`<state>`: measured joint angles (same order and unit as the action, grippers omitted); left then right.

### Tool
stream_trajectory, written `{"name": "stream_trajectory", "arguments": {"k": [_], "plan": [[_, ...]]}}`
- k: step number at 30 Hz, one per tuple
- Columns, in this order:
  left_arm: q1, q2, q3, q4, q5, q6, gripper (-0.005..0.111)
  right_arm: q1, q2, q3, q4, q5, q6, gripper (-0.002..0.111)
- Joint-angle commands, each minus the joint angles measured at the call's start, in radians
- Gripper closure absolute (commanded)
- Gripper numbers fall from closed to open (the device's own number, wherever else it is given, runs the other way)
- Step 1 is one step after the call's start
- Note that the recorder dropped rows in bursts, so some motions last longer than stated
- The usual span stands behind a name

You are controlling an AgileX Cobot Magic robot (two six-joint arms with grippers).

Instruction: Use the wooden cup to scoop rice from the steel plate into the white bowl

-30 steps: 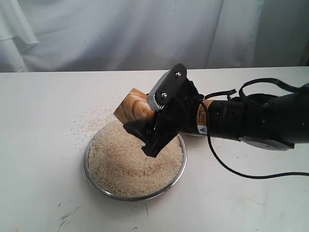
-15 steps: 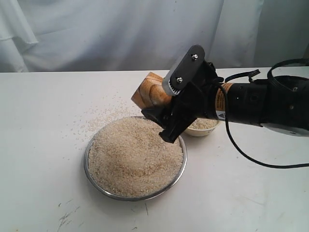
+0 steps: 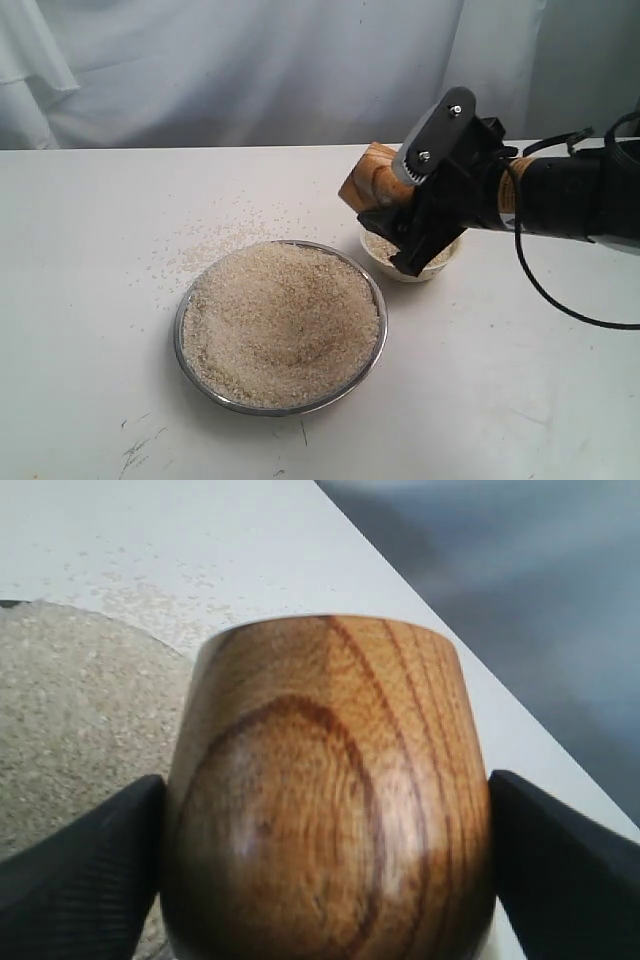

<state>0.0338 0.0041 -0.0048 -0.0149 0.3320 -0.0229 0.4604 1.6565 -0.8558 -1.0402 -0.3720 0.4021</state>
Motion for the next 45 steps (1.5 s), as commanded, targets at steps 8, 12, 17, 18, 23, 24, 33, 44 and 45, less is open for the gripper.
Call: {"name": "stream_trajectory", "arguments": {"k": [8, 12, 17, 18, 23, 24, 33, 44, 45], "plan": [[-0.003, -0.004, 0.005, 0.001, -0.013, -0.001, 0.107, -0.072, 0.002, -0.064, -0.119, 0.156, -0.055, 0.108], [-0.003, -0.004, 0.005, 0.001, -0.013, -0.001, 0.107, -0.072, 0.018, -0.099, -0.147, 0.189, -0.059, 0.108], [-0.003, -0.004, 0.005, 0.001, -0.013, -0.001, 0.107, -0.072, 0.046, -0.125, -0.203, 0.229, -0.063, 0.108], [-0.003, -0.004, 0.005, 0.001, -0.013, -0.001, 0.107, -0.072, 0.050, -0.127, -0.209, 0.230, -0.063, 0.108], [-0.003, -0.004, 0.005, 0.001, -0.013, -0.001, 0.107, -0.072, 0.057, -0.127, -0.237, 0.275, -0.068, 0.108], [-0.003, -0.004, 0.005, 0.001, -0.013, -0.001, 0.107, -0.072, 0.057, -0.127, -0.237, 0.279, -0.069, 0.108], [-0.003, -0.004, 0.005, 0.001, -0.013, -0.001, 0.107, -0.070, 0.058, -0.109, -0.237, 0.279, -0.069, 0.108], [-0.003, -0.004, 0.005, 0.001, -0.013, -0.001, 0.107, -0.067, 0.058, -0.078, -0.268, 0.290, -0.069, 0.108], [-0.003, -0.004, 0.005, 0.001, -0.013, -0.001, 0.107, -0.065, 0.058, -0.078, -0.272, 0.305, -0.069, 0.108]]}}
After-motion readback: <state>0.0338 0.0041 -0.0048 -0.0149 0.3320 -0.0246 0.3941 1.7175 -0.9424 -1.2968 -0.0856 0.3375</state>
